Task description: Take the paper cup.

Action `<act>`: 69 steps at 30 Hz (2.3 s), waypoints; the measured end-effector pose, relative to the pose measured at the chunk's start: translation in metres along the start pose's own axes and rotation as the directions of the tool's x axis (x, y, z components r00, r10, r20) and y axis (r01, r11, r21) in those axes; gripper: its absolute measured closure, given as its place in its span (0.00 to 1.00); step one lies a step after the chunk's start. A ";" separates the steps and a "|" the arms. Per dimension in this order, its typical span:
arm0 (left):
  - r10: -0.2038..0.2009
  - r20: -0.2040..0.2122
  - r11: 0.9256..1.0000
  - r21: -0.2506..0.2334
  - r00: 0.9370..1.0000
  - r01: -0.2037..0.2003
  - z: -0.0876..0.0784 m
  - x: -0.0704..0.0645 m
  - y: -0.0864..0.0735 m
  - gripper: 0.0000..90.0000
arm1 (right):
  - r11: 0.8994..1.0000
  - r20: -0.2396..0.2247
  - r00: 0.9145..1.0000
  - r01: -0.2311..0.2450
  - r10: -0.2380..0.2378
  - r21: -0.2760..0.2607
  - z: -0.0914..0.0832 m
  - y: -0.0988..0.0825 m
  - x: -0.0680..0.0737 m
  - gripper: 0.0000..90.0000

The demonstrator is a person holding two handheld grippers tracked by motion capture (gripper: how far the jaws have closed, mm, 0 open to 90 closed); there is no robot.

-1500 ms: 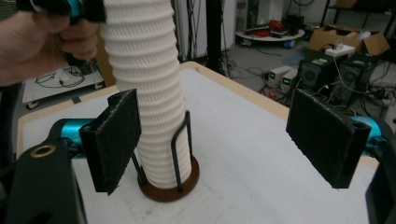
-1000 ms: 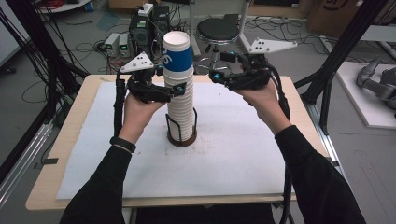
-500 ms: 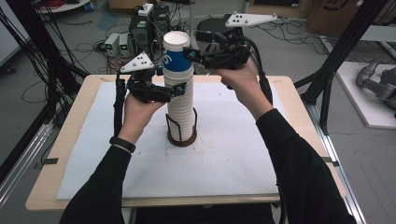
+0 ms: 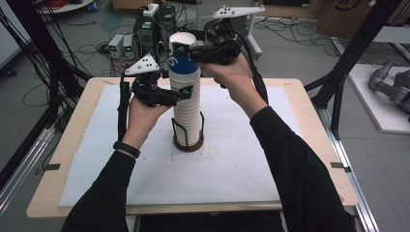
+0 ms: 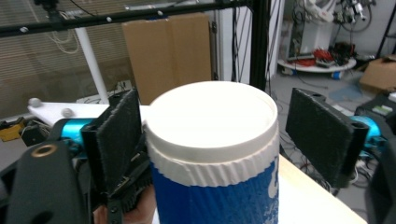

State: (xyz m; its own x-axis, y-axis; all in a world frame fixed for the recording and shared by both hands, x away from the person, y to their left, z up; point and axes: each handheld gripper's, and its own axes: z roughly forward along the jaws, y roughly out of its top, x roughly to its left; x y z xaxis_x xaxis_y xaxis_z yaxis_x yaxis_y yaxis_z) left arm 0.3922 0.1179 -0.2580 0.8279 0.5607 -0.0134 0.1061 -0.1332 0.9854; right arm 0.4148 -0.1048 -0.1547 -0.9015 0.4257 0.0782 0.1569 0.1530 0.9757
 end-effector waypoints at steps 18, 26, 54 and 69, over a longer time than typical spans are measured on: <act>0.002 0.001 1.000 -0.002 1.000 -0.002 0.000 0.000 0.000 0.13 | 0.994 0.013 0.998 0.070 -0.069 -0.089 -0.011 0.016 0.010 0.35; 0.001 0.003 1.000 -0.003 1.000 -0.001 0.000 0.000 0.000 0.13 | 0.981 0.041 0.995 0.100 -0.094 -0.166 -0.026 0.035 0.017 0.35; 0.008 -0.001 1.000 0.004 1.000 -0.008 0.000 0.000 0.000 0.13 | 0.971 0.029 0.990 0.140 -0.136 -0.196 -0.112 0.014 0.022 0.35; 0.010 -0.003 1.000 0.002 1.000 -0.010 -0.001 -0.001 -0.001 0.13 | 0.987 0.009 0.996 0.088 -0.088 -0.131 -0.131 -0.068 0.015 0.35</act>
State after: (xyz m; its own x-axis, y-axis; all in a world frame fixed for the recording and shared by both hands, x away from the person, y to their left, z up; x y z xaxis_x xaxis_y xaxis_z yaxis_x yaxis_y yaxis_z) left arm 0.3910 0.1180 -0.2589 0.8272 0.5619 -0.0032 0.0991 -0.1402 0.9852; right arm 0.3380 -0.2257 -0.1930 -0.9083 0.4183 -0.0098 0.0223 0.0720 0.9972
